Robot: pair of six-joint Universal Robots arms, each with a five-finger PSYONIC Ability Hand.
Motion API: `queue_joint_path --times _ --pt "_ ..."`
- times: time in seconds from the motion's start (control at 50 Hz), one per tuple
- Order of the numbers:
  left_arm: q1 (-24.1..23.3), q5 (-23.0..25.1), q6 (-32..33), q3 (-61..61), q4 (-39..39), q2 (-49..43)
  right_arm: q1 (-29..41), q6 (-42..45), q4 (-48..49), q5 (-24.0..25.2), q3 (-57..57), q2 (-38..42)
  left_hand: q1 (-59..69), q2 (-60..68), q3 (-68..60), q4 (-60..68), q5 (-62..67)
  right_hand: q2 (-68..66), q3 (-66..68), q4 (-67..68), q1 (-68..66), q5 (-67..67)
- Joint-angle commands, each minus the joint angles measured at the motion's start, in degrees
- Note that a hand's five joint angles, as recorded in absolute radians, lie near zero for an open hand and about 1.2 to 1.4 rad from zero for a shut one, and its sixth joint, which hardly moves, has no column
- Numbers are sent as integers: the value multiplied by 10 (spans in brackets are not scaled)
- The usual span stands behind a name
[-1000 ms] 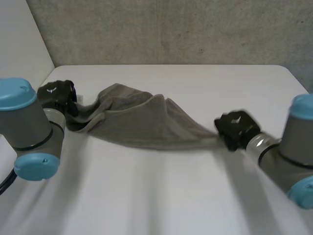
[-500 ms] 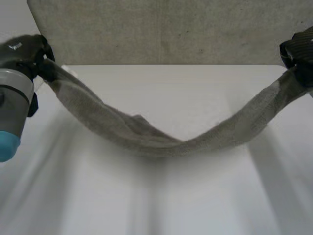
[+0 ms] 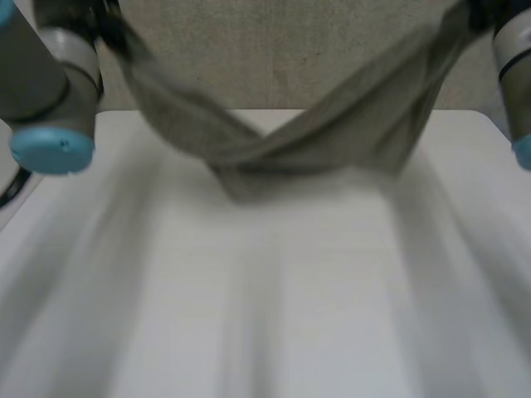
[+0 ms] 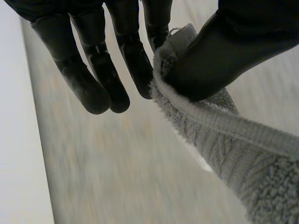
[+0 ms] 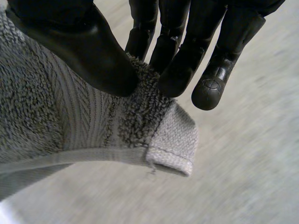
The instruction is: Fold the towel.
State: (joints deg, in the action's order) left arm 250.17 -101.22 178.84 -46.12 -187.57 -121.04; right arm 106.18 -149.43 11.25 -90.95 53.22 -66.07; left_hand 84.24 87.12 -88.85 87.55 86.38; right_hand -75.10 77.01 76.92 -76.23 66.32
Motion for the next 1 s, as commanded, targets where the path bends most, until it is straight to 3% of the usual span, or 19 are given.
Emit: queue_joint_path --times 0.02,0.22,0.34,0.44,0.56,0.66,0.76,0.82,0.92,1.0 --pt "-8 -4 -25 -4 -38 47 5 -29 10 22 32 -47 -42 -71 89 -75 -164 -49 30 31 -38 37" --pt "-2 -1 -31 -140 -32 6 1 -26 -96 89 107 -14 -42 -71 89 -75 -164 -49 30 31 -38 37" --pt "-2 -1 -27 -184 -32 -39 4 -9 -115 93 152 24 -42 -71 89 -75 -164 -49 30 31 -38 37" --pt "-2 -2 -19 -213 -18 -83 8 61 -161 87 176 97 -42 -71 89 -75 -164 -49 30 31 -38 37" --pt "-2 -3 -7 -223 2 -83 10 78 -193 86 181 118 -42 -71 89 -75 -164 -49 30 31 -38 37" --pt "0 -4 -7 -230 19 -60 5 79 -207 86 200 84 -42 -71 89 -75 -164 -49 30 31 -38 37" --pt "12 -3 -12 -256 46 20 1 80 -233 98 253 -38 -42 -71 89 -75 -164 -49 30 31 -38 37" --pt "15 -1 -11 -265 48 40 0 83 -247 104 263 -69 -42 -71 89 -75 -164 -49 30 31 -38 37" --pt "17 4 -10 -309 54 124 -41 118 -358 155 296 -169 -42 -71 89 -75 -164 -49 30 31 -38 37" --pt "17 6 -8 -334 55 146 -69 171 -419 192 321 -194 -42 -71 89 -75 -164 -49 30 31 -38 37"
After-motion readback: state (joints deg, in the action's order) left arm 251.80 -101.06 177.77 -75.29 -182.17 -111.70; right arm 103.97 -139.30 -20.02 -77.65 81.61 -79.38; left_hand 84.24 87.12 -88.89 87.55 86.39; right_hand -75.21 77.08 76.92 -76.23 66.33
